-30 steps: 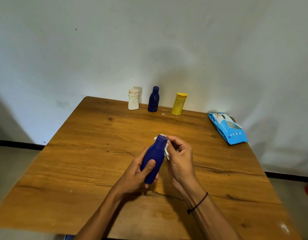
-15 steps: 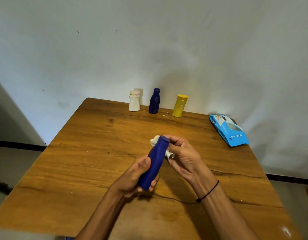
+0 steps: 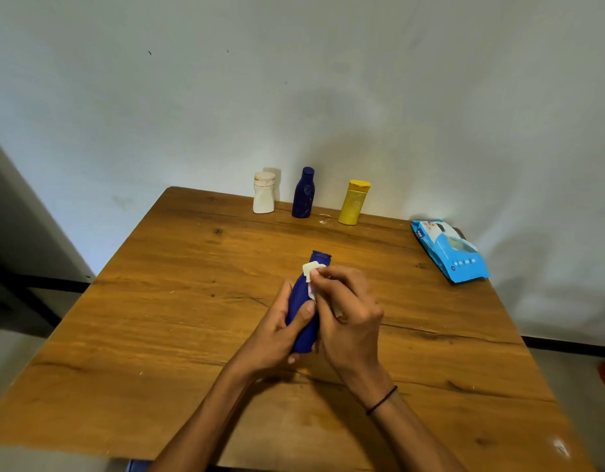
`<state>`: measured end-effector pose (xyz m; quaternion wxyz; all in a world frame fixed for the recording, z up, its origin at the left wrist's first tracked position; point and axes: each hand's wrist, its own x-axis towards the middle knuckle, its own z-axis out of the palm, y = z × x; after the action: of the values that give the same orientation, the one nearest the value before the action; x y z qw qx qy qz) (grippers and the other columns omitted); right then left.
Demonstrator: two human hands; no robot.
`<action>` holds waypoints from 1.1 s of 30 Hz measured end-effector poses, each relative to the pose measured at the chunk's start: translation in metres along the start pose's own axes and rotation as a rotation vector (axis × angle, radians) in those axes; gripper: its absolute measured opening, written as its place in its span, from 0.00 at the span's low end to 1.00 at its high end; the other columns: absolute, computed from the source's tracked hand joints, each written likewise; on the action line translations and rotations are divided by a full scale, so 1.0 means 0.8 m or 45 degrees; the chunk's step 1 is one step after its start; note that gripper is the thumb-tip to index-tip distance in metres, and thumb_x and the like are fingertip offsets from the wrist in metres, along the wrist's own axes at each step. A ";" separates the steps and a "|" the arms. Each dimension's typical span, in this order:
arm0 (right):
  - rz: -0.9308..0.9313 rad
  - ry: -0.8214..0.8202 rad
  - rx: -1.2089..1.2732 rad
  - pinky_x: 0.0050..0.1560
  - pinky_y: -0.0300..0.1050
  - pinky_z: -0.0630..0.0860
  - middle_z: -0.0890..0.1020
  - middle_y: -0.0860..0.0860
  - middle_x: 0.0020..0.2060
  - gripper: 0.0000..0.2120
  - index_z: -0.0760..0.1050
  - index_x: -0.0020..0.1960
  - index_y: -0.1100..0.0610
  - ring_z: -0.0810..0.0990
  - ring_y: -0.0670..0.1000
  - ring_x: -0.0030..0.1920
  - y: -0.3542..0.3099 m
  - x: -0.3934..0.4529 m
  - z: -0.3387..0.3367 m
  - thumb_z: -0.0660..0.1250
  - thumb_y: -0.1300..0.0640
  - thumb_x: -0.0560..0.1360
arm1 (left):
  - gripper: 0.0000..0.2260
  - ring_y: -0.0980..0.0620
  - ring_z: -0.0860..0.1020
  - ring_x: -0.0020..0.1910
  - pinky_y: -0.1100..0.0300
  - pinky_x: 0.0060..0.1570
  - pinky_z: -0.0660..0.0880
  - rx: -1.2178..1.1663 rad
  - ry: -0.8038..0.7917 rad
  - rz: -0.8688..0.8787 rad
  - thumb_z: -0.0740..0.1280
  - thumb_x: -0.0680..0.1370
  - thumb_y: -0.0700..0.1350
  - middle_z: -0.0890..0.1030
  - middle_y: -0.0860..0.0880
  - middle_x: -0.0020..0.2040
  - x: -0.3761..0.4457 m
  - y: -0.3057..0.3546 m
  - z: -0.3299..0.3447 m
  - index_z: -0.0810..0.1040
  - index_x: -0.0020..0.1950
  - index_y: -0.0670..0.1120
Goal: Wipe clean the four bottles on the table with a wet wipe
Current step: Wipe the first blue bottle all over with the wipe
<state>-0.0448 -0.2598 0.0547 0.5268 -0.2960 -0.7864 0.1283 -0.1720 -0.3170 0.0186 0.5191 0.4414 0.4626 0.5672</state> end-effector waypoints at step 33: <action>-0.014 -0.264 0.494 0.55 0.58 0.79 0.87 0.50 0.54 0.09 0.86 0.51 0.62 0.85 0.52 0.56 0.011 -0.047 -0.018 0.77 0.72 0.73 | 0.33 0.51 0.77 0.39 0.60 0.36 0.78 -0.797 0.350 -0.306 0.67 0.73 0.75 0.75 0.46 0.43 0.017 0.003 0.027 0.77 0.59 0.46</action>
<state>-0.0185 -0.2773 0.0278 0.4908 -0.1700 -0.7986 0.3042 -0.1524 -0.3018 0.0249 0.6250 0.1230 0.3806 0.6703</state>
